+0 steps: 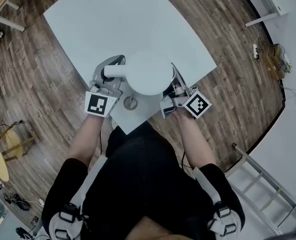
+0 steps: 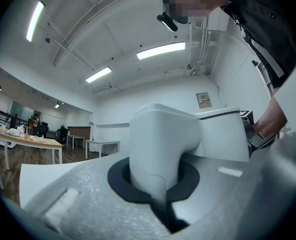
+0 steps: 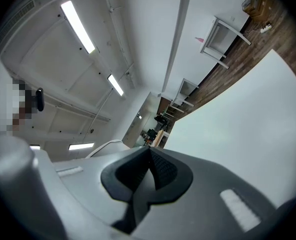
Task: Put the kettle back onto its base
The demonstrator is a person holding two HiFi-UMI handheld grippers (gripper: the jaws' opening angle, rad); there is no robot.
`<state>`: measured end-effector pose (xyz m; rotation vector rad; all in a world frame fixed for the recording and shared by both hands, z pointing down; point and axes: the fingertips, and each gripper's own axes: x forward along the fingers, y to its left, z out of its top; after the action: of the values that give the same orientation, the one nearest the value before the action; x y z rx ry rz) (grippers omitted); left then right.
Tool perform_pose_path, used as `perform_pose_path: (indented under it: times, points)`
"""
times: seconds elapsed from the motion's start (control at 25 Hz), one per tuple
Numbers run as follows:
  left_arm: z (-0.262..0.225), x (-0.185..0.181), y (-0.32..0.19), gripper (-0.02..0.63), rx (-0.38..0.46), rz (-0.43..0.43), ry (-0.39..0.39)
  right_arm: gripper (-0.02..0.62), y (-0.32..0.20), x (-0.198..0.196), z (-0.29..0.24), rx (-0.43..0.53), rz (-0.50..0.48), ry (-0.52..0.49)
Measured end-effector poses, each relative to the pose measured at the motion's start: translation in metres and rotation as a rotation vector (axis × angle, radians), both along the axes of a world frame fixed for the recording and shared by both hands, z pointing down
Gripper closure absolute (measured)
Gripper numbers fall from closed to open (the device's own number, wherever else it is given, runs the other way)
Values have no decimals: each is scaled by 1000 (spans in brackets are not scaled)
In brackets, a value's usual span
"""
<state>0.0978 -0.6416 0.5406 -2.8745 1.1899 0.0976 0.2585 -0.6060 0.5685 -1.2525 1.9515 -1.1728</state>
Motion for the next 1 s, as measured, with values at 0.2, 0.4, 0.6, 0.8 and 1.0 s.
perform_pose_path:
  times: [0.2, 0.4, 0.6, 0.8, 1.0]
  points:
    - [7, 3, 5, 603, -6, 11, -5, 601, 7, 2, 5, 4, 9, -22]
    - [10, 1, 5, 604, -17, -3, -6, 600, 10, -2, 1, 31, -12, -21]
    - [13, 0, 9, 603, -19, -22, -14, 600, 17, -3, 6, 31, -11, -21]
    - [21, -4, 7, 603, -68, -73, -33, 598, 16, -4, 8, 25, -11, -12]
    - [31, -20, 6, 483, -80, -134, -87, 560, 14, -2, 9, 31, -26, 4]
